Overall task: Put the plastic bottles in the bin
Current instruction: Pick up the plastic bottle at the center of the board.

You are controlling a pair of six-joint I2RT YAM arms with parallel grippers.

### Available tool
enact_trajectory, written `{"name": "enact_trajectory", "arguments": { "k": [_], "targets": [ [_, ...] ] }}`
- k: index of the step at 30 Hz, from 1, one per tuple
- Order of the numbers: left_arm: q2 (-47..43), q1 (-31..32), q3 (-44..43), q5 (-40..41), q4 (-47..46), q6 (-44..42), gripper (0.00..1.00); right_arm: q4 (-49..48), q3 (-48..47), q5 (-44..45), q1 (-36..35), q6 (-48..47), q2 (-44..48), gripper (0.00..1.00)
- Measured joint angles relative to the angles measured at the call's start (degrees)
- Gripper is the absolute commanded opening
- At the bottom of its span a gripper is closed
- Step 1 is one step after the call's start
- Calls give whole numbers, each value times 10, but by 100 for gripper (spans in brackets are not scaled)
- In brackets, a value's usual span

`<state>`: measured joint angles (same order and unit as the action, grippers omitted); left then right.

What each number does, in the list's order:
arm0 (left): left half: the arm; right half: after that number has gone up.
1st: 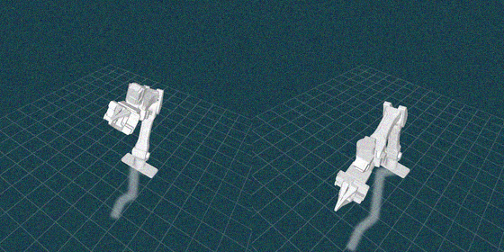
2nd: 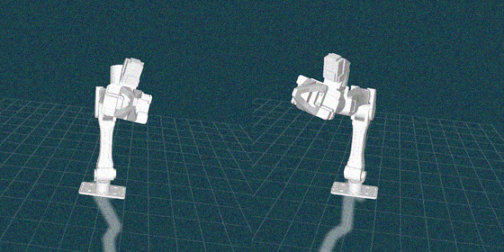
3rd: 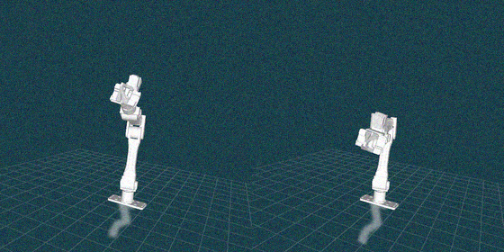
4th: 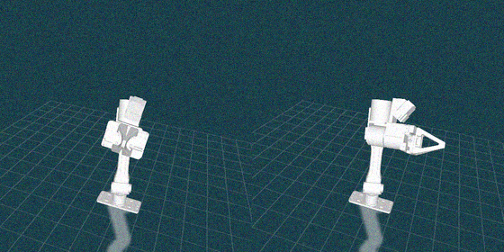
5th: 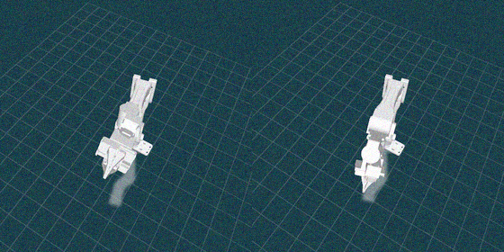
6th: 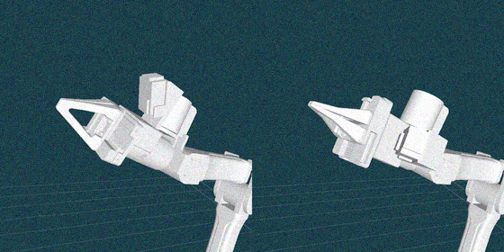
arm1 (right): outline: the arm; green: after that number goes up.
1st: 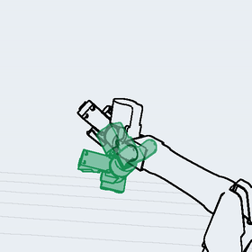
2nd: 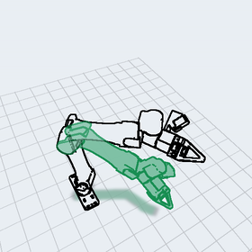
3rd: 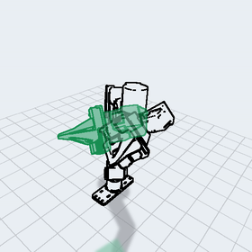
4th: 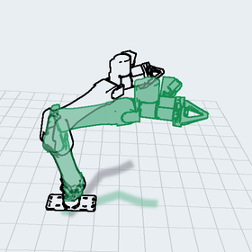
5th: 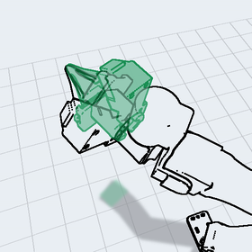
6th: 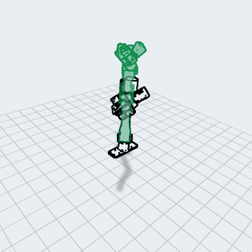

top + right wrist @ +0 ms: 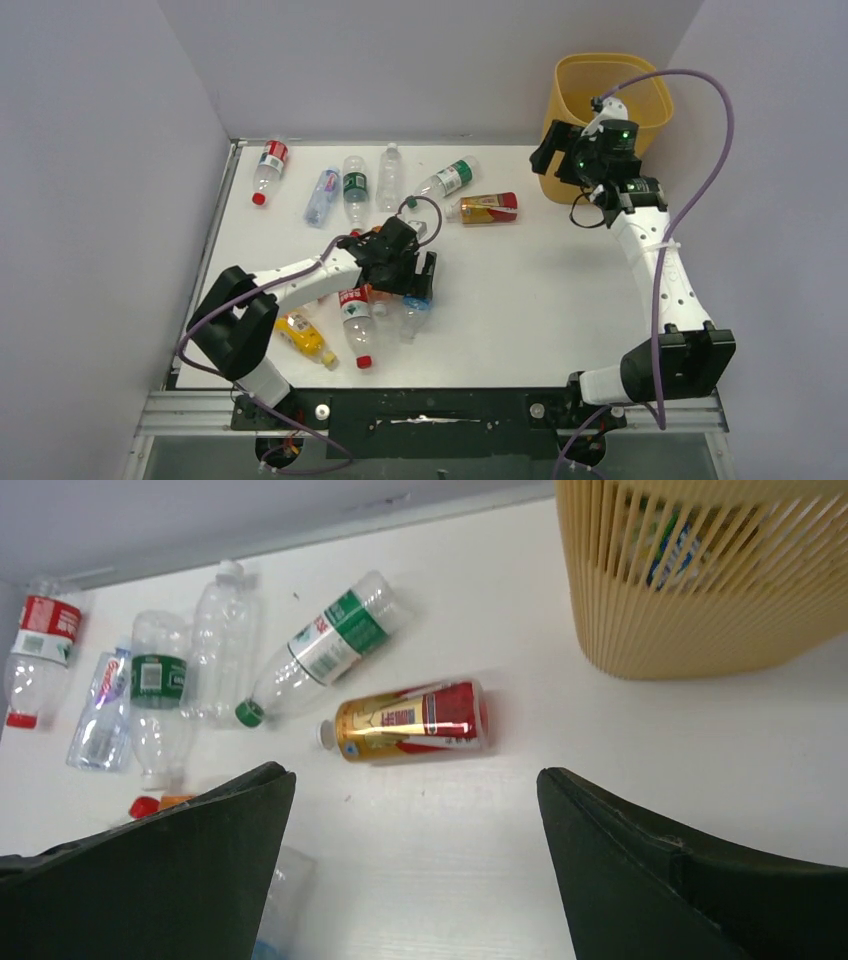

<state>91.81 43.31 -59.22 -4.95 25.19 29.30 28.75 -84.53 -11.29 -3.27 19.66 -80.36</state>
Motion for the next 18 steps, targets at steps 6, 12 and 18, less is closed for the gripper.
{"name": "enact_trajectory", "arguments": {
  "k": [6,12,18],
  "targets": [
    [39,18,-3,20,-2,-1,75,9,80,-6,-19,12,20,97],
    [48,38,-3,27,-13,3,41,9,127,-21,-25,30,40,97],
    [46,42,-3,27,-24,5,37,5,143,-38,-31,45,50,97]
  ]
}}
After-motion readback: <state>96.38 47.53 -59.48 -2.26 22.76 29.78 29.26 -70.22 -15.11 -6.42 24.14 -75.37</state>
